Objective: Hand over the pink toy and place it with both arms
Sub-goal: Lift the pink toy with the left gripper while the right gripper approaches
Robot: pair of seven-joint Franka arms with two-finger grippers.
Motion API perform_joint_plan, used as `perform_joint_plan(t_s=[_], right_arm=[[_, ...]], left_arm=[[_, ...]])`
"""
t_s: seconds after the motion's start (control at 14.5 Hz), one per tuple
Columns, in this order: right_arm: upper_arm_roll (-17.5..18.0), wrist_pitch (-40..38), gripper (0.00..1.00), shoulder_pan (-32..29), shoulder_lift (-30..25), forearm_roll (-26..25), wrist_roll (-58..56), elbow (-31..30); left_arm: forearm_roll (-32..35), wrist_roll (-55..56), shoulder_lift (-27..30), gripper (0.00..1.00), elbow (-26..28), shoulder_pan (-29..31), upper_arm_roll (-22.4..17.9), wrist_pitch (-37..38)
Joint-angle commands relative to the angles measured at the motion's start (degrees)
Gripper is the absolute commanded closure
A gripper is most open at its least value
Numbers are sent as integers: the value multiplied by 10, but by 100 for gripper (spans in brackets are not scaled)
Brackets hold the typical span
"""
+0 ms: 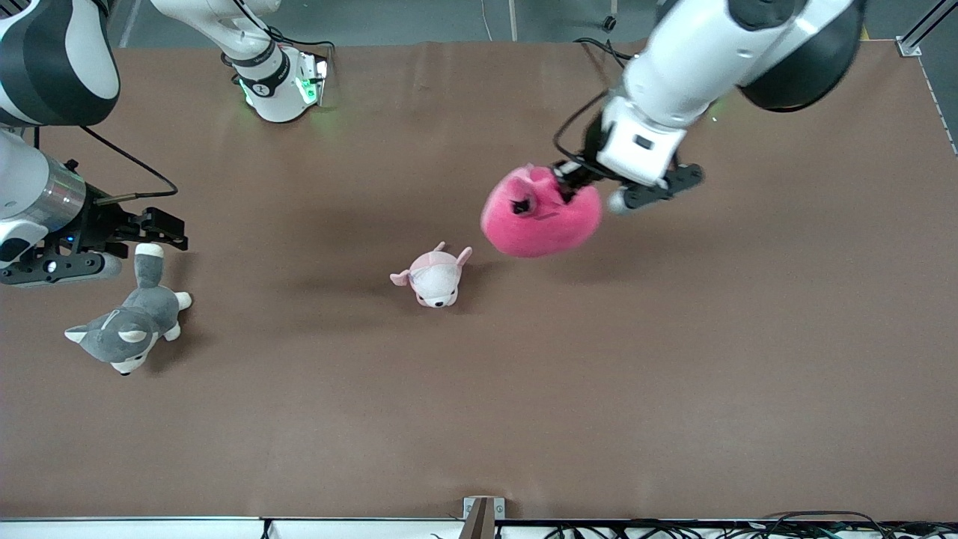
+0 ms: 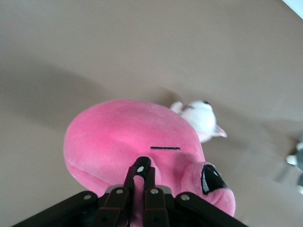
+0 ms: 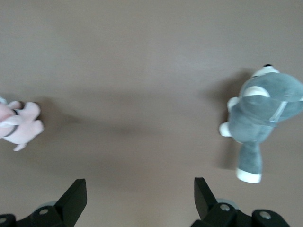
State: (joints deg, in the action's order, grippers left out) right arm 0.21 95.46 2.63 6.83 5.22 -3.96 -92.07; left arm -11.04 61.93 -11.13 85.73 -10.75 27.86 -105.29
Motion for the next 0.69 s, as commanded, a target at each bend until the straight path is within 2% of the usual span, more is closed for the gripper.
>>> perform_joint_plan(t_s=[0.0,0.34,0.48,0.62], right_arm=[[-6,-24,0,-7,-2,109,-3,-3],[-3,-43,23,33,-2,222,35,0],[-4,-41,24,46,-1,283,108,9],[-3,-43,25,54,0,298,176,15]], left_arm=[[3,76,-44,100,-52,-61,0,-37],[25,150,-67,100,-52,-146,-4,-158],[42,158,-77,100,-55,-160,-4,-183],[43,159,-93,100,-55,-164,-4,-206]])
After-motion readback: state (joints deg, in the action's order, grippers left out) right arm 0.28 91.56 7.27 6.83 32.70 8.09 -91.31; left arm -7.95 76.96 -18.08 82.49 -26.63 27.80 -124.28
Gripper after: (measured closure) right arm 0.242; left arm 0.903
